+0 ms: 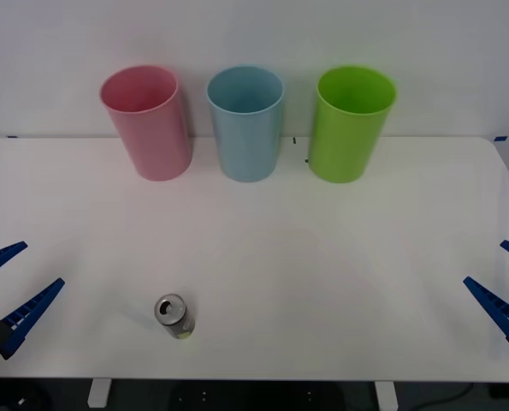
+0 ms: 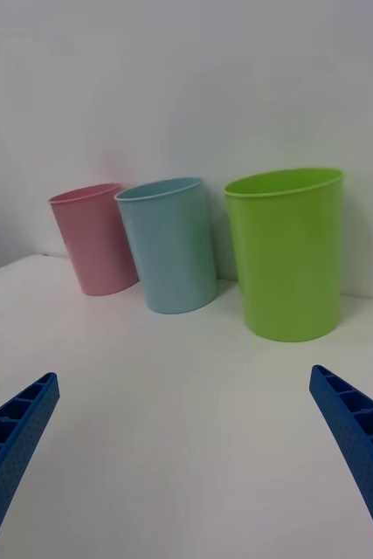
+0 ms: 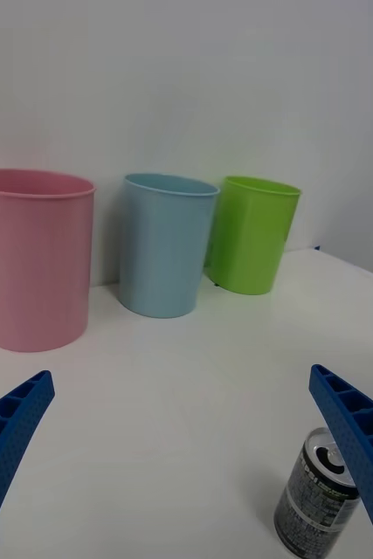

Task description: Grasp the object on the table and drop it into the matching bin: aluminum can to the light blue bin, PET bottle to the pink bin.

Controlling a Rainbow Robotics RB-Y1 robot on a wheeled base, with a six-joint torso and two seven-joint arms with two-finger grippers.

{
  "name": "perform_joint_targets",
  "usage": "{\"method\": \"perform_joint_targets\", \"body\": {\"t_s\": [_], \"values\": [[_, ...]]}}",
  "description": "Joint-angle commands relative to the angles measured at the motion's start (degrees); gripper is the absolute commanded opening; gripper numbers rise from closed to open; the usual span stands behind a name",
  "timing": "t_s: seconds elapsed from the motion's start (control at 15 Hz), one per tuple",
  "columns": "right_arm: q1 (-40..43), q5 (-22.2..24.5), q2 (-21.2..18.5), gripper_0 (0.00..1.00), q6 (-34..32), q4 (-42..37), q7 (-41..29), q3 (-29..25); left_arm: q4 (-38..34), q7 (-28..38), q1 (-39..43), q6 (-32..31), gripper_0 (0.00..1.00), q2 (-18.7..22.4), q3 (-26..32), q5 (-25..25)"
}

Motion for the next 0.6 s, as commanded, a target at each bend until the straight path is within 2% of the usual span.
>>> {"method": "perform_joint_targets", "body": {"t_s": [0.07,0.27,0.6], "values": [[0.00,0.00,0.00,1.00,0.00,0.00,0.00,0.00,0.00,0.00,0.00,0.00,1.00,0.00,0.00,0.00],[0.00,0.00,0.00,1.00,0.00,0.00,0.00,0.00,0.43,-0.70,1.18,0.48,1.00,-0.15,-0.47,-3.10],[0.00,0.00,0.00,1.00,0.00,0.00,0.00,0.00,0.43,-1.50,1.88,0.92,1.00,0.91,-0.82,-2.22]]}}
